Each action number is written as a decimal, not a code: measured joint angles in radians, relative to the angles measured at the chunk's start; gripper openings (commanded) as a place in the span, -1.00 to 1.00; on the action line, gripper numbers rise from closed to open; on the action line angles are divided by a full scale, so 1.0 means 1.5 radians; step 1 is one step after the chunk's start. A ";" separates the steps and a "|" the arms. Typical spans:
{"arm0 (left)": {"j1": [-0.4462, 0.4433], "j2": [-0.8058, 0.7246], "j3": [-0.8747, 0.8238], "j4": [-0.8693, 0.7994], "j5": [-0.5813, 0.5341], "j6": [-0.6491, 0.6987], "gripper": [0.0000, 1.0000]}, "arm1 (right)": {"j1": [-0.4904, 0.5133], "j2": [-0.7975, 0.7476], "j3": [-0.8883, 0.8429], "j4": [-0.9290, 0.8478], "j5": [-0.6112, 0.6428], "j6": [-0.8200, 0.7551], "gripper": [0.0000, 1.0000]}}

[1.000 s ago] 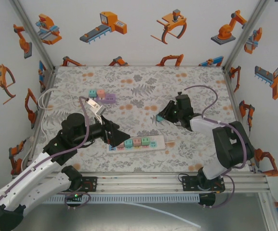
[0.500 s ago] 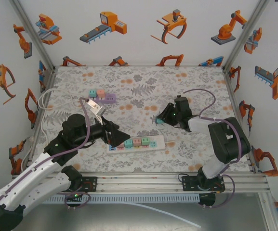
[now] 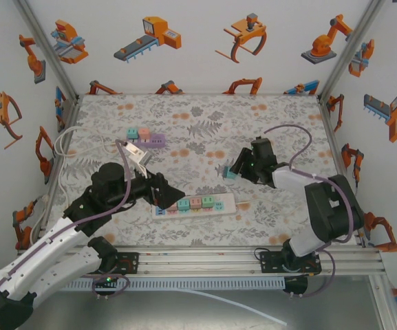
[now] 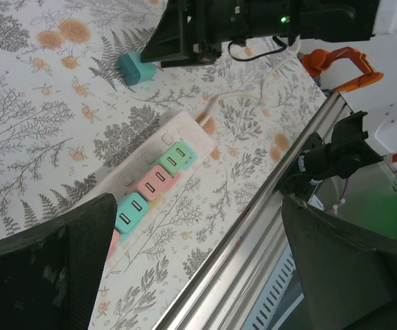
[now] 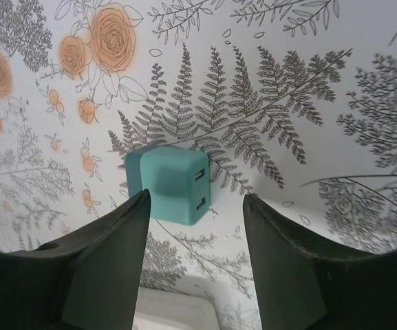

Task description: Pull the plug off the socket

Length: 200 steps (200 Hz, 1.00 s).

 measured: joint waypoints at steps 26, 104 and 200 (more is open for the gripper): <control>-0.003 0.003 0.000 -0.019 -0.010 0.000 0.94 | -0.001 -0.069 0.018 -0.038 0.010 -0.074 0.03; -0.004 -0.026 -0.002 -0.109 -0.153 -0.031 0.94 | 0.025 -0.280 0.042 -0.056 -0.067 -0.406 0.02; 0.019 -0.042 -0.047 -0.241 -0.384 -0.135 0.94 | 0.179 -0.300 -0.052 -0.075 -0.355 -0.866 0.08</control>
